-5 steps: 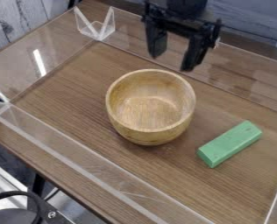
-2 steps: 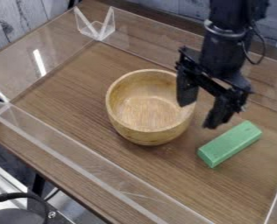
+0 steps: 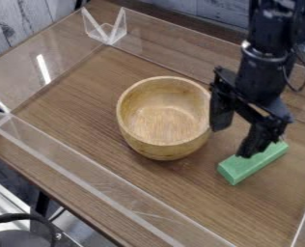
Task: Put the green block in the brown bowl
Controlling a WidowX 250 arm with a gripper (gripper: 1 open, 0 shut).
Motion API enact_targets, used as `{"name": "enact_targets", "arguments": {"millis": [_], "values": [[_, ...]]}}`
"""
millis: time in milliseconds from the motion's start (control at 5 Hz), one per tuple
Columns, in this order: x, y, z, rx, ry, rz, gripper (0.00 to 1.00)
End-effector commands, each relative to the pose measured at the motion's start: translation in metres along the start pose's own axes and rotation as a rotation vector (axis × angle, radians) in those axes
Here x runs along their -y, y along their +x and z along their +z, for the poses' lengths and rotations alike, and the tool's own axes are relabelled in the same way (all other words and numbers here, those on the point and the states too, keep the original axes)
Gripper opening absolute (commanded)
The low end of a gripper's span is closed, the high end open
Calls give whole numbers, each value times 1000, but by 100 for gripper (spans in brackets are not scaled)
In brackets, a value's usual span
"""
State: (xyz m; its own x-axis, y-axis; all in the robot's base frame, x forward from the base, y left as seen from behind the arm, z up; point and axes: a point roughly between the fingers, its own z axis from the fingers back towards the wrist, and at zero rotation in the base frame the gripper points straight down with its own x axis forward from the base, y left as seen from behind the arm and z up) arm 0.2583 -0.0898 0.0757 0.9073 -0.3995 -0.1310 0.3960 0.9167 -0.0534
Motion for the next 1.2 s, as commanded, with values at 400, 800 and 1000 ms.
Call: {"name": "enact_targets", "arguments": {"millis": [400, 800, 1000], "values": [[4, 15, -19, 41, -7, -59, 100], [3, 20, -35, 70, -22, -92, 100], [2, 20, -37, 87, -20, -100, 100]]}}
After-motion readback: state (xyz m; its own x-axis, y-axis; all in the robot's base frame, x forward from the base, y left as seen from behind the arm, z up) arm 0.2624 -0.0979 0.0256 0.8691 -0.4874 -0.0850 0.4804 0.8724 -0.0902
